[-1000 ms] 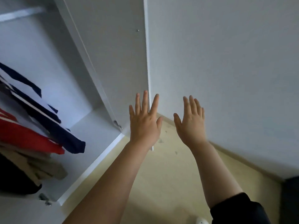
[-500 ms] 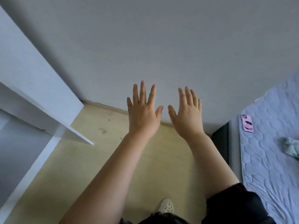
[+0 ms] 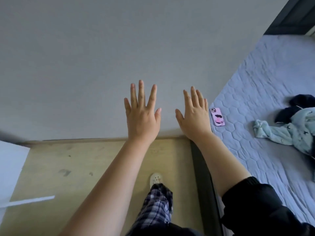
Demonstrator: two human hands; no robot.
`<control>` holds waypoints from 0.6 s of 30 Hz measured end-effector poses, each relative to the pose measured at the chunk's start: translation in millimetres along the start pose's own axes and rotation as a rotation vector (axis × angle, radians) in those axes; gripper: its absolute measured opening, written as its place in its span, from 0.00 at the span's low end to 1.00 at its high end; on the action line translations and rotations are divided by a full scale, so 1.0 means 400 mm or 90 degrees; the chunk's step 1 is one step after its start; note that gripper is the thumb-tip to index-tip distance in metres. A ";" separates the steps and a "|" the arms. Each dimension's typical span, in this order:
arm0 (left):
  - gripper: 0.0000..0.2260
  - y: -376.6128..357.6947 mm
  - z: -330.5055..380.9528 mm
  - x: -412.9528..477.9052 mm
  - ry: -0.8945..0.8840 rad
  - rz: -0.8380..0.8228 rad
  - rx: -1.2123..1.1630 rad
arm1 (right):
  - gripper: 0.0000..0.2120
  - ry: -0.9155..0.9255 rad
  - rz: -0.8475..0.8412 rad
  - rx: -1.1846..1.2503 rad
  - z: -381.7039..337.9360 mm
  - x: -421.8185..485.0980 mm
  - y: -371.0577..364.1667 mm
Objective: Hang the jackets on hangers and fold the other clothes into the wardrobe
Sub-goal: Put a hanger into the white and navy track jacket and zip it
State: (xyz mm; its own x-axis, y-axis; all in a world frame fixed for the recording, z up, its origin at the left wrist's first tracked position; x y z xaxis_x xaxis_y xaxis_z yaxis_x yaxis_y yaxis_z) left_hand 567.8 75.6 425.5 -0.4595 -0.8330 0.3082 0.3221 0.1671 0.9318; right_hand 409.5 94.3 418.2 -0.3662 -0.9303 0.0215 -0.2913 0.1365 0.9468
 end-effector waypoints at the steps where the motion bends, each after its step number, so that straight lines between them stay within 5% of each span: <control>1: 0.30 -0.026 0.000 0.039 -0.004 -0.005 -0.002 | 0.31 -0.005 0.001 -0.007 0.015 0.040 -0.003; 10: 0.31 -0.250 0.104 0.306 -0.101 -0.074 -0.021 | 0.32 -0.009 -0.040 -0.087 0.201 0.291 -0.012; 18: 0.36 -0.483 0.254 0.398 -0.122 -0.044 0.042 | 0.32 0.050 0.071 -0.125 0.412 0.409 -0.073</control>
State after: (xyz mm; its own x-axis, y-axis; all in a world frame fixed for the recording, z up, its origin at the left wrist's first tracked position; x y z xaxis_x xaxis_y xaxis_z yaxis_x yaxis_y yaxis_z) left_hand 348.2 -35.8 313.9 -0.6296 -0.7289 0.2688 0.2332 0.1526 0.9604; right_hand 212.5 -5.9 341.2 -0.3142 -0.9378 0.1479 -0.0723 0.1789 0.9812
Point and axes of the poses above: each hand's wrist, its own x-axis towards the middle knuckle, its own y-axis out of the back of the hand, z = x × y, the point moved 4 cm from there along x, towards the middle knuckle, and after that the axes turned 14 degrees about -y, right-handed, at the moved point
